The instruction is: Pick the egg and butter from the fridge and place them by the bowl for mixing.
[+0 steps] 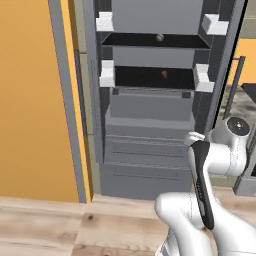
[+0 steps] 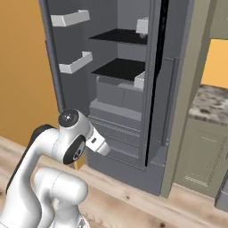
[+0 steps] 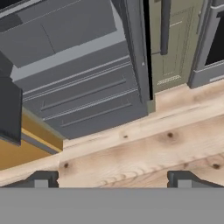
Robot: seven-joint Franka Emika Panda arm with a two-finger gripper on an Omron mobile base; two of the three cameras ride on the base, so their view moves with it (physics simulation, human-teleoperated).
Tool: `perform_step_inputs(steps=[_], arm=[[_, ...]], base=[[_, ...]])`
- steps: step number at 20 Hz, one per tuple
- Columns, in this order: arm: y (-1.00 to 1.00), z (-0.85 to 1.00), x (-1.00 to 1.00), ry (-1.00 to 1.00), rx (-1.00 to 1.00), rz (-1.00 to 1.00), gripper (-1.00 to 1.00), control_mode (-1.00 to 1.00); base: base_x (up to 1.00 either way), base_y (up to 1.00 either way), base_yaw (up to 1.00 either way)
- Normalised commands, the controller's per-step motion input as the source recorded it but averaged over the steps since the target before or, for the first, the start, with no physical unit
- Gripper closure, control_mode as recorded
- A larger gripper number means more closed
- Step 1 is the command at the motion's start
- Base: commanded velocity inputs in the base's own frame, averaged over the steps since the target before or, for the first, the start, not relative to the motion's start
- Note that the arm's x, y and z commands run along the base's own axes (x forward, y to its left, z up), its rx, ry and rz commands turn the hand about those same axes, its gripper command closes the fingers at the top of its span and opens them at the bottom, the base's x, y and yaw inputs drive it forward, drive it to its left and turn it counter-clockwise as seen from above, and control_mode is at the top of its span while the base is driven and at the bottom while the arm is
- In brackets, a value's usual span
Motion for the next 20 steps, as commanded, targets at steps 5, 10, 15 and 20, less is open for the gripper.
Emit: perform_step_inputs(steps=[5,10,15,20], arm=[[0.00,0.00,0.00,0.00,0.00,0.00,-1.00,1.00],[0.00,0.00,0.00,0.00,0.00,0.00,-1.00,1.00],[0.00,0.00,0.00,0.00,0.00,0.00,-1.00,1.00],[0.00,0.00,0.00,0.00,0.00,0.00,-1.00,1.00]], base=[[0.69,0.24,-0.07],[0.76,-0.15,0.00],[0.72,-0.02,0.00],[0.69,0.24,-0.12]])
